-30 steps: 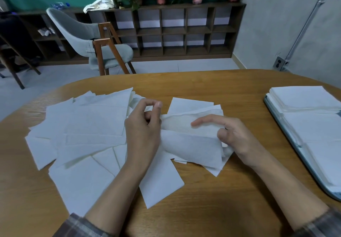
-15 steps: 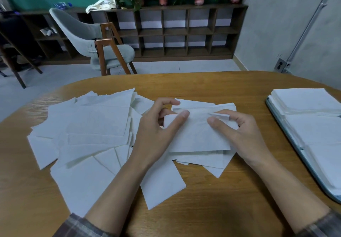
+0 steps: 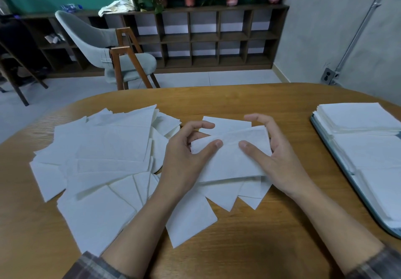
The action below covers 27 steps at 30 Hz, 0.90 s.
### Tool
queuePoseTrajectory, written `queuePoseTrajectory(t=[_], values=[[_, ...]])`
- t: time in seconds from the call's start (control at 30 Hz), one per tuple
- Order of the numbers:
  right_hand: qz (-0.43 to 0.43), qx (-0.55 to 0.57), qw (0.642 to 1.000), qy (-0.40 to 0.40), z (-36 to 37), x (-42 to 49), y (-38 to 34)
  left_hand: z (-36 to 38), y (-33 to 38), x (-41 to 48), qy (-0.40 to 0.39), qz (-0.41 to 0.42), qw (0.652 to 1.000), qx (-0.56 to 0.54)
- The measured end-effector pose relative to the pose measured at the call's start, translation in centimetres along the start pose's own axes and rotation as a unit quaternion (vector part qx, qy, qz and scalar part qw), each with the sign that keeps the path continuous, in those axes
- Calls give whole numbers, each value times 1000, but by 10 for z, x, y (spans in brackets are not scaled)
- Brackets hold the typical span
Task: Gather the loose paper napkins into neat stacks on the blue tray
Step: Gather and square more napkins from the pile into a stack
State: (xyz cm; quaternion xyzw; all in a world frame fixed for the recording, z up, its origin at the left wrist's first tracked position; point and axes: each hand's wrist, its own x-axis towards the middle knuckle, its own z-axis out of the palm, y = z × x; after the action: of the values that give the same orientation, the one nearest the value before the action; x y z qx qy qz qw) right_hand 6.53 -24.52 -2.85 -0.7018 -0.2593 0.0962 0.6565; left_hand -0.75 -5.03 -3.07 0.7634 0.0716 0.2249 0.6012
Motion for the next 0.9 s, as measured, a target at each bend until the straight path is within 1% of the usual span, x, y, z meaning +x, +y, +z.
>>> queuePoseTrajectory(t=[0.1,0.17,0.3,0.37,0.4,0.5,0.57,0.63,0.7,0.73,0.8,0.87,0.9], values=[[-10,10,1000,9,0,0,0,-1,-4,1,11,10,1000,21],[-16,37,999,13,-3,0,-1,-3,-2,1,2,1,999,34],[-5,55,998,13,-5,0,-2,-6,6,-1,-74,-14,996,-43],[17,70,997,-8,-6,1,-2,-6,5,0,-65,3,997,-38],[17,68,997,-25,-7,1,-3,-7,1,2,-52,13,998,-18],[-5,-6,998,-59,-8,1,-6,-9,-6,6,-37,21,999,17],[3,-33,998,-45,-8,2,-4,-10,-8,6,-54,22,998,16],[13,-61,998,-14,-10,4,2,-8,-11,4,-64,45,995,61],[18,-82,996,32,-14,7,8,-8,-17,5,-71,75,979,176],[15,-90,994,57,-16,9,11,-9,-20,6,-89,79,968,221],[5,-106,990,96,-20,11,16,-13,-23,6,-156,70,950,262],[0,-117,986,119,-23,12,19,-14,-22,3,-231,65,924,297],[1,-120,985,126,-24,13,21,-14,-21,2,-251,63,915,310]])
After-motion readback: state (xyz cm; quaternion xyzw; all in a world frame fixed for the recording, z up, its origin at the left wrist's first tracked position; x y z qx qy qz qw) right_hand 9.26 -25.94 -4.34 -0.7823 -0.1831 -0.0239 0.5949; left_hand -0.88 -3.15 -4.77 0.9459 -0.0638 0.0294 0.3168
